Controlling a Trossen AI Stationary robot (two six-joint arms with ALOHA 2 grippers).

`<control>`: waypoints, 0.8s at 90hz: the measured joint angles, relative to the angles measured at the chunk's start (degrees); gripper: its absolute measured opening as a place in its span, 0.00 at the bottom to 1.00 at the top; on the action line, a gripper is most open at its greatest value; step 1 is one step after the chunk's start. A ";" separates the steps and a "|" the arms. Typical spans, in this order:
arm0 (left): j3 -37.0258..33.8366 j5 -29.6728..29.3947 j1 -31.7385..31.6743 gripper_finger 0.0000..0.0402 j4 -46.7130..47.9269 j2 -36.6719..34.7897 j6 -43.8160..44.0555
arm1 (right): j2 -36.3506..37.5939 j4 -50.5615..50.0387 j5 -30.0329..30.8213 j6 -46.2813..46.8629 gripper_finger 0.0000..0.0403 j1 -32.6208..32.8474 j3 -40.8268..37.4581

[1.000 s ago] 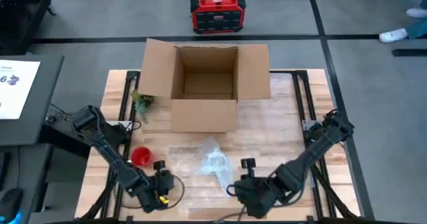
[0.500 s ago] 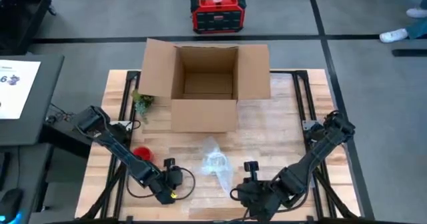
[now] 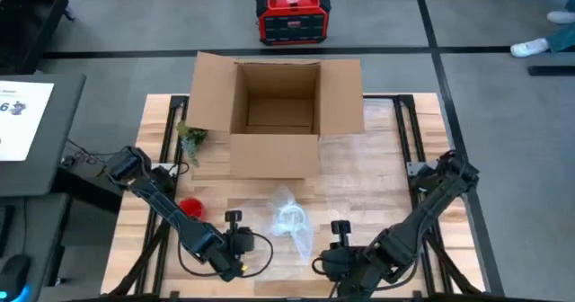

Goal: Wrap mug
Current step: Pack the white mug with the bubble wrap

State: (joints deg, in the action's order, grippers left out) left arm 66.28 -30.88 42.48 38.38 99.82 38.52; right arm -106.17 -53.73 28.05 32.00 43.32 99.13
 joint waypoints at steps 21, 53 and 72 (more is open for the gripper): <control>3.26 -2.69 -1.99 0.00 0.44 -0.01 -4.03 | 0.00 -0.03 0.79 0.12 0.05 -0.10 0.00; 7.74 -10.77 -5.96 0.00 -4.71 -0.03 -11.28 | -2.30 0.70 4.98 2.46 0.05 -1.27 0.00; 9.44 -11.62 -9.03 0.00 -10.59 -0.07 -16.80 | -6.34 2.01 5.09 2.63 0.05 -3.29 0.00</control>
State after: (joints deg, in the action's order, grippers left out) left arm 75.72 -42.50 33.44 27.79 99.74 21.73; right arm -112.51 -51.72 33.15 34.62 40.03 99.13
